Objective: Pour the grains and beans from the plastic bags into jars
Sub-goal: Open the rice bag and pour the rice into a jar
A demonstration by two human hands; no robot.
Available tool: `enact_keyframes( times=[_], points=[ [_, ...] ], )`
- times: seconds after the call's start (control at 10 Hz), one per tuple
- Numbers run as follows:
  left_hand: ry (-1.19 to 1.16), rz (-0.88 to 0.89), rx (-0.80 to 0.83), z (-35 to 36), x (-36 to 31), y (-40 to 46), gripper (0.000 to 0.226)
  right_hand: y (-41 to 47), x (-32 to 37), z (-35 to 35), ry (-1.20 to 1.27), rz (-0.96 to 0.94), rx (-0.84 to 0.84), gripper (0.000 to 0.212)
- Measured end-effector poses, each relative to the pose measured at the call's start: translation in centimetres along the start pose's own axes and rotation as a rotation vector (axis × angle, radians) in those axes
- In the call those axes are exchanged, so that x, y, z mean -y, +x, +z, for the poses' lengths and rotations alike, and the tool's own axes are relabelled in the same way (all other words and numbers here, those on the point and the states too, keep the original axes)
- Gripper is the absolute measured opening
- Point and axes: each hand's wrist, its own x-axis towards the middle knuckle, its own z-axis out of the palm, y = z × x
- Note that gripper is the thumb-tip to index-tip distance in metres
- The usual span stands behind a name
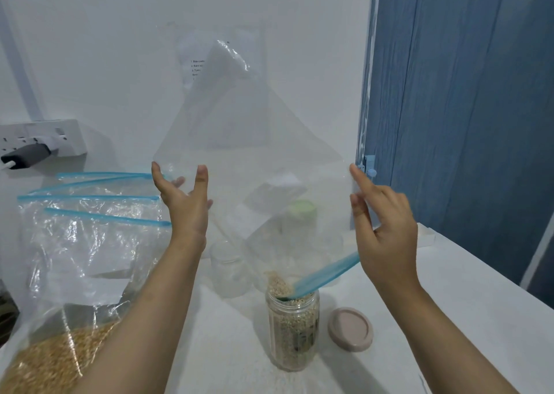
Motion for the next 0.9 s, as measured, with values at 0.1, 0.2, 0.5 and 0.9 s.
enact_keyframes(
  times=[0.1,0.2,0.5,0.9],
  points=[
    [0.003,-0.002,-0.004,0.1,0.1,0.1,0.086,-0.2,0.0,0.0,0.006,-0.009,-0.002,0.040],
    [0.020,0.005,-0.010,0.3,0.1,0.0,0.085,-0.1,-0.2,0.1,0.022,0.007,-0.007,0.041],
    [0.023,0.021,-0.013,0.4,0.2,0.2,0.084,0.0,-0.5,-0.3,0.036,0.018,-0.002,0.039],
    [0.011,0.100,0.050,1.7,-1.4,-0.2,0.083,-0.9,-1.5,-1.1,0.069,0.077,0.002,0.040]
  ],
)
